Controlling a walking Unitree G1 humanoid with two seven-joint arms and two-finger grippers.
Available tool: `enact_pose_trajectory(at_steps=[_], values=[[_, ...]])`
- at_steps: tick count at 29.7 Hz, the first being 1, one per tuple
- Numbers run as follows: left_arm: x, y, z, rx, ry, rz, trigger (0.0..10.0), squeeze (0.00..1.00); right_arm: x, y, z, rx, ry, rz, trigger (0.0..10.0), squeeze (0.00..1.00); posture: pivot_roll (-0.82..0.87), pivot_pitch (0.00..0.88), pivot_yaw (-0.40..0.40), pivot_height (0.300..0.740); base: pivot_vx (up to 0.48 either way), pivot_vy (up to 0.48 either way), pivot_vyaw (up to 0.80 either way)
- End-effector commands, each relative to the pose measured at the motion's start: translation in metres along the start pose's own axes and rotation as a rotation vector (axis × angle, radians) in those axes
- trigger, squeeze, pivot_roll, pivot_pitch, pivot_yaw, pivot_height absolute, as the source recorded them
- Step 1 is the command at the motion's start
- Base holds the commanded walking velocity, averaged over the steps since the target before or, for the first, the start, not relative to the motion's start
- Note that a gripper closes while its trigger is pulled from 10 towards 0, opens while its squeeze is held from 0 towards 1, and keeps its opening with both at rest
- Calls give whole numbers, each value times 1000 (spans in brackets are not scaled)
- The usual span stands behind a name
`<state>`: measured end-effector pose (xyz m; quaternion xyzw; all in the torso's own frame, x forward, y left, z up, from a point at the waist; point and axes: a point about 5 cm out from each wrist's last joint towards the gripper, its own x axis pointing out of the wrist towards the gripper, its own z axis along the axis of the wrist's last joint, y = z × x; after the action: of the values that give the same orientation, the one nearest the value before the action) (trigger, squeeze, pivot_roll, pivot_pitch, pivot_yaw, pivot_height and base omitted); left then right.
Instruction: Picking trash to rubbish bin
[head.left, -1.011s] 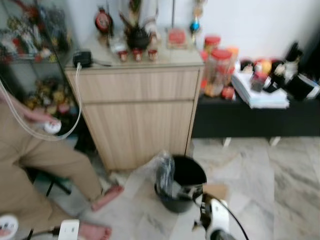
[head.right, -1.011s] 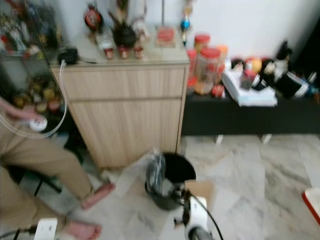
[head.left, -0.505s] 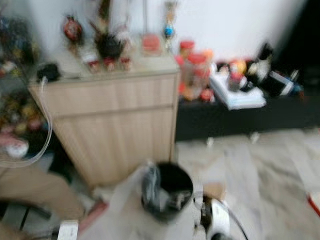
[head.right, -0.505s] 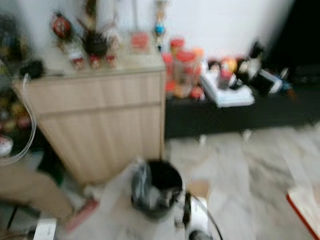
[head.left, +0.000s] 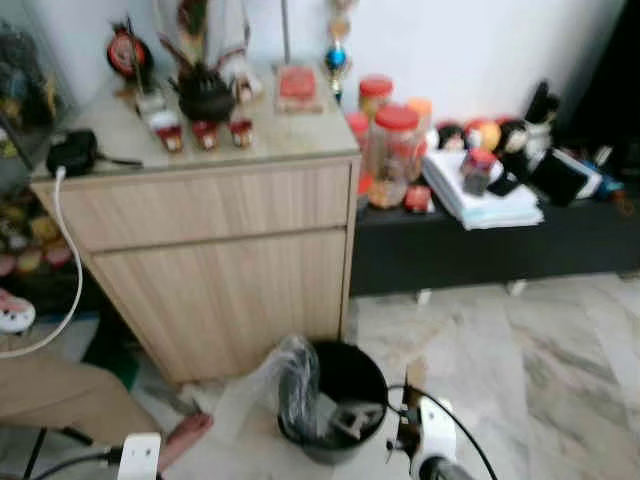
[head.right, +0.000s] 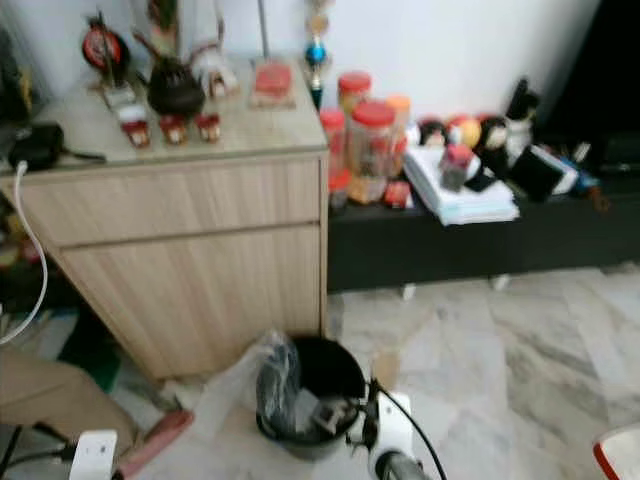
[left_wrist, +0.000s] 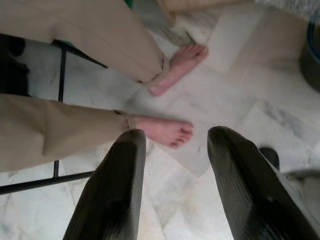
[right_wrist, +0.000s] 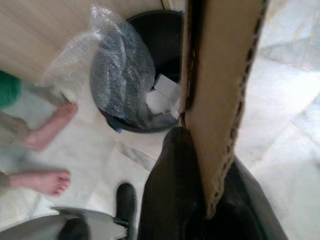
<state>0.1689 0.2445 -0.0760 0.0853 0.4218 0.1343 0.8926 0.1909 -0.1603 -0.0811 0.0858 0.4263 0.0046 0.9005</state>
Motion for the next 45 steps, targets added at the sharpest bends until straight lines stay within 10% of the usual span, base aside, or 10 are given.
enact_pose_trajectory(at_steps=[1, 25, 45], values=[[-2, 5, -9, 7, 33, 10, 10000, 0, 1, 0, 6, -1, -18, -1, 10000, 0, 42, 10, 26, 740, 319, 0, 0], [-2, 1, -10, -17, 34, -21, 10000, 0, 1, 1, 6, -10, -14, 2, 10000, 0, 44, 11, 24, 740, 250, 0, 142], [-3, -6, -11, -17, 52, -64, 10000, 0, 10, 32, 35, -256, -20, 169, 10000, 0, 50, 14, 9, 740, 0, 0, 0]])
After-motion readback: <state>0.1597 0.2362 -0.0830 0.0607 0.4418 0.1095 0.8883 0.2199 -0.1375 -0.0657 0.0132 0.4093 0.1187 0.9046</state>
